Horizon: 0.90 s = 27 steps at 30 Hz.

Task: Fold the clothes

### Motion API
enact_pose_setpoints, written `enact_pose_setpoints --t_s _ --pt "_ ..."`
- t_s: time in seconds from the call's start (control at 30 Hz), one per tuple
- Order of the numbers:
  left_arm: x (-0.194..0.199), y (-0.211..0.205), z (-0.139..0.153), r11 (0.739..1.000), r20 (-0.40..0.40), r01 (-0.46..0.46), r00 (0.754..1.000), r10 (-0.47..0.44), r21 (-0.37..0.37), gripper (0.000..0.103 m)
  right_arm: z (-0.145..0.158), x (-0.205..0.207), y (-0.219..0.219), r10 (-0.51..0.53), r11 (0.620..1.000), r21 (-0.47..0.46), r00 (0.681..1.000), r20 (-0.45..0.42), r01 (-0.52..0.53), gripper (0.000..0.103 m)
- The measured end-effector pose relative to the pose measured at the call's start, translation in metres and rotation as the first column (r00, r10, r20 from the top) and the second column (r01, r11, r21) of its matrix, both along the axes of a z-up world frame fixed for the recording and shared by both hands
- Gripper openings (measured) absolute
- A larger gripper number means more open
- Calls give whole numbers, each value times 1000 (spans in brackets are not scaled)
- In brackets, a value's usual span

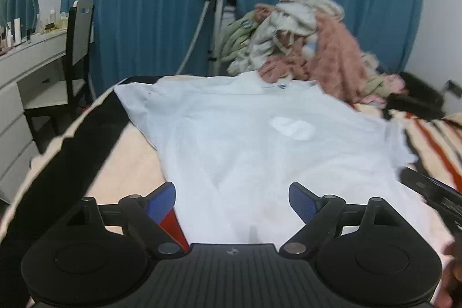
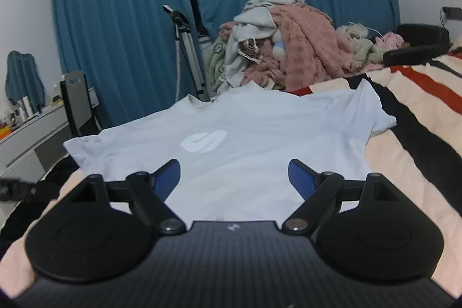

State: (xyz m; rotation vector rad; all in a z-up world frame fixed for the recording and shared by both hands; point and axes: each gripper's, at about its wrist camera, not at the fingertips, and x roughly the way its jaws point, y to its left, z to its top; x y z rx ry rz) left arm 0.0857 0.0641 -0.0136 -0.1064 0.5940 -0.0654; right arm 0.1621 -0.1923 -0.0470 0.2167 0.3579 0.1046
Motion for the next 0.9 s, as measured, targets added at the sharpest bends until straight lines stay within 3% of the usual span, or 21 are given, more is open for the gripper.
enact_pose_setpoints --t_s 0.17,0.27,0.47,0.7,0.9 --pt "-46 -1 -13 999 -13 15 1000 -15 -33 88 6 -26 6 23 999 -26 1000 -8 -23 83" --pt "-46 -4 -21 999 -41 39 998 -40 -19 88 13 -39 11 25 999 -38 1000 -5 -25 83" --pt "-29 0 -28 1000 -65 2 998 -1 9 88 12 -46 17 15 998 -56 1000 -10 -15 83" --pt "-22 2 -27 1000 -55 -3 998 3 -4 87 8 -44 13 10 999 -34 999 -38 -11 83" --pt "-18 -1 -36 1000 -105 13 994 -13 2 83 10 -44 10 17 1000 -13 999 -43 -18 83"
